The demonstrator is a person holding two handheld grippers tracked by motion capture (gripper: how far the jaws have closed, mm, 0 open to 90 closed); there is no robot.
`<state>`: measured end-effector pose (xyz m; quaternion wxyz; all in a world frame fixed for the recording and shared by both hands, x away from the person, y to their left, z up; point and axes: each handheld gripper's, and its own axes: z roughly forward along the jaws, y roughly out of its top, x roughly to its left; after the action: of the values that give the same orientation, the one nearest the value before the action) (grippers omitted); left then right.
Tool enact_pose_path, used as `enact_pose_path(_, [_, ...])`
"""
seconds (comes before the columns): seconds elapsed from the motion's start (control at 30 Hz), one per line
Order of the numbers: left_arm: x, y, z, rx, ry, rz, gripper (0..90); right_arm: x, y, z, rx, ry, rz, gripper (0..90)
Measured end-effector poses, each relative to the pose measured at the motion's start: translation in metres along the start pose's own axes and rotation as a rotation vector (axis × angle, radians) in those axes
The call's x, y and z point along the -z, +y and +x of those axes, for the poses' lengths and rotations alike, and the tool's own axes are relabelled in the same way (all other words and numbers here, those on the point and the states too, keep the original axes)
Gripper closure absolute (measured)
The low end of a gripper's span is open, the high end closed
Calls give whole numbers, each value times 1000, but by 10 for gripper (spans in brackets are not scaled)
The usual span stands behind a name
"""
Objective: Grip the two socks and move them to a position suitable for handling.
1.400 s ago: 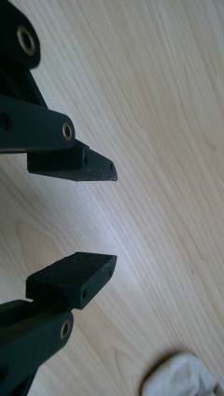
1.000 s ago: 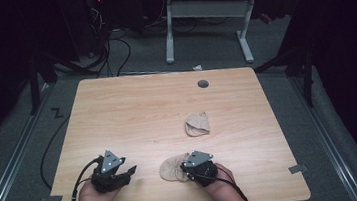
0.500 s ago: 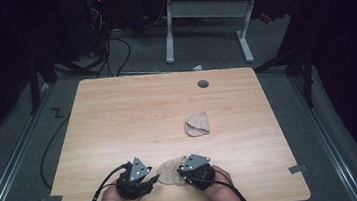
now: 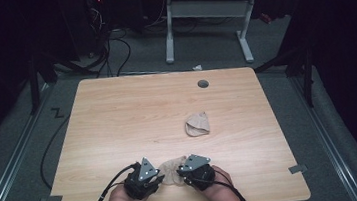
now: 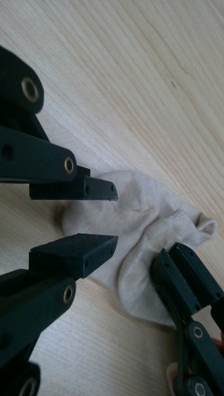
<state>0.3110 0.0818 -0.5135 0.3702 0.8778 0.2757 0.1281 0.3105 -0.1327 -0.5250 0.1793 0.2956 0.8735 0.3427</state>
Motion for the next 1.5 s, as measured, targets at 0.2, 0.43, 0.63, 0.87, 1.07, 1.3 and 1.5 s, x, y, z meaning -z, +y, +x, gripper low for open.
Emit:
enact_pose_path(0.2, [-9, 0, 2, 8, 4, 39, 731, -1, 0, -2, -8, 7, -3, 789])
enact_pose_path(0.43, [-10, -2, 2, 13, 4, 47, 725, 11, 8, 3, -14, -32, -42, 725])
enact_pose_path(0.63, [-10, -3, 2, 5, 2, 41, 723, 9, 15, 22, 9, 27, -60, 642])
enact_pose_path(0.87, [-10, -3, 3, 13, -1, 35, 724, 0, 10, 23, 19, 44, -4, 627])
enact_pose_path(1.07, [-10, -4, 2, 13, 2, 35, 726, 0, 9, 22, 25, 32, 12, 837])
enact_pose_path(1.3, [-10, -4, 2, 15, 2, 35, 727, 10, 9, 17, 9, -2, -27, 852])
enact_pose_path(1.5, [-10, -4, 2, 11, 1, 33, 727, 20, 3, 9, -21, -38, -43, 850])
